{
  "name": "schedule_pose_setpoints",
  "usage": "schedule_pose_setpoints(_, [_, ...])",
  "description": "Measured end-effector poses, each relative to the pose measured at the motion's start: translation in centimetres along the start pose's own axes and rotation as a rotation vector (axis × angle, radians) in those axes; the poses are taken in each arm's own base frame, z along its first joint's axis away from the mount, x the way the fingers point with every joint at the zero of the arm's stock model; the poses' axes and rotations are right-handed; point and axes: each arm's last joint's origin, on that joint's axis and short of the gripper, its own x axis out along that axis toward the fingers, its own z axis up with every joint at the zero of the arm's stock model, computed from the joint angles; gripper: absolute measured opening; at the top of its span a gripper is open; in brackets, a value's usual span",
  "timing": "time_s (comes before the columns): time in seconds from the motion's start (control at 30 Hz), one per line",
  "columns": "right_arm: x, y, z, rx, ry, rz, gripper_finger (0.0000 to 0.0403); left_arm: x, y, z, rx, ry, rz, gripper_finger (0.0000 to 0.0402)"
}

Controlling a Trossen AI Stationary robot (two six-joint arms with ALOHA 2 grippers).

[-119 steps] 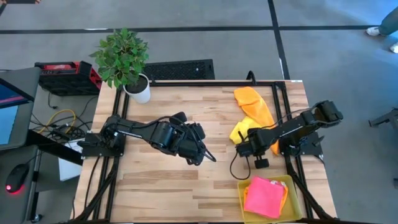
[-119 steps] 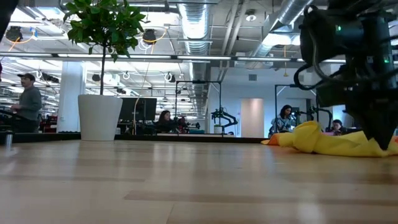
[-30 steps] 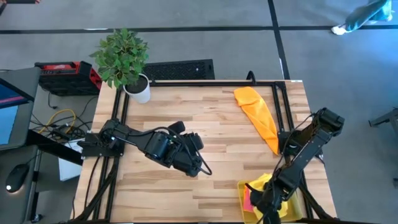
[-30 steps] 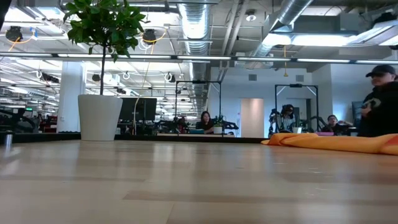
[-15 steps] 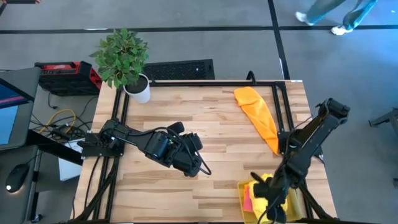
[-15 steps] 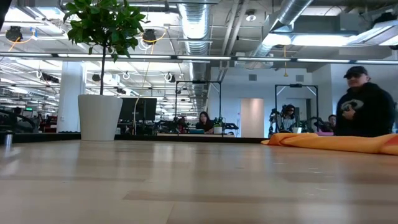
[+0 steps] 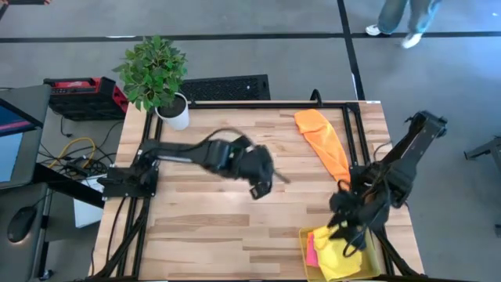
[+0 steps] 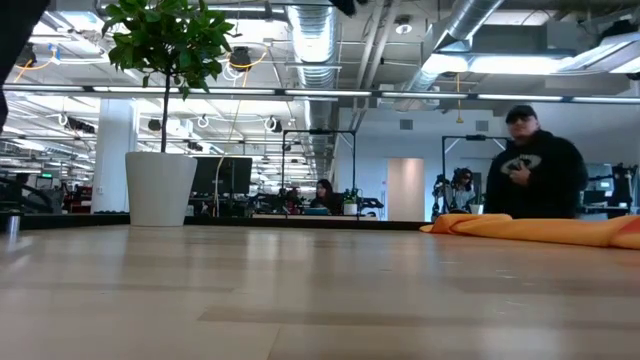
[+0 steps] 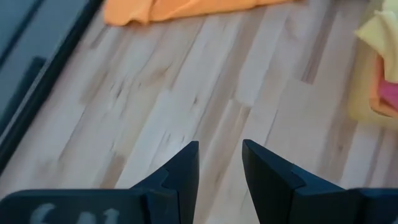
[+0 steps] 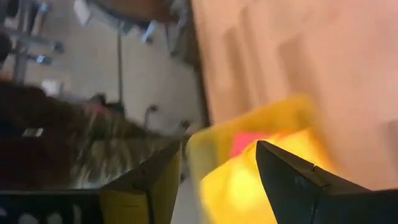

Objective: Fold microfiber towels
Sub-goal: Fold the orange microfiber cloth

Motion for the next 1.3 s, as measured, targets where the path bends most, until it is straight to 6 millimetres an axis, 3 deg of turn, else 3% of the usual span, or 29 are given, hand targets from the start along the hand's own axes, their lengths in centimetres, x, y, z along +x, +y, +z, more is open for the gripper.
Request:
schedule_pose_setpoints(0.2, [-4.0, -3.6, 0.7, -0.003, -0.167, -0.220, 0.0230, 3.8, 3.4, 2.6, -0.023, -0.032, -0.132, 0.0116])
schedule_pose_setpoints(0.37, [-6.6, -7.7, 1.1, 0.149, -0.255, -0.526, 0.0230, 4.3, 5.6, 3.5, -0.065, -0.054, -0.081, 0.0116])
schedule_pose_setpoints(0.5, [-7.2, -9.9, 1.8, 0.275, -0.251, -0.705, 0.0230, 4.6, 6.7, 3.8, -0.079, -0.055, -0.058, 0.0116])
schedule_pose_setpoints(0.73, [-6.6, -14.2, 3.8, 0.491, -0.217, -0.899, 0.0230, 4.8, 7.5, 4.1, -0.040, -0.052, -0.051, 0.0116])
schedule_pose_setpoints(1.07, [-5.1, -22.4, 7.0, 0.646, -0.046, -0.910, 0.0230, 5.1, 8.6, 4.1, 0.018, -0.024, -0.052, 0.0116])
schedule_pose_setpoints(1.3, [-3.6, -28.1, 7.2, 0.746, 0.151, -0.967, 0.0230, 5.2, 8.9, 3.8, 0.027, 0.013, -0.048, 0.0116])
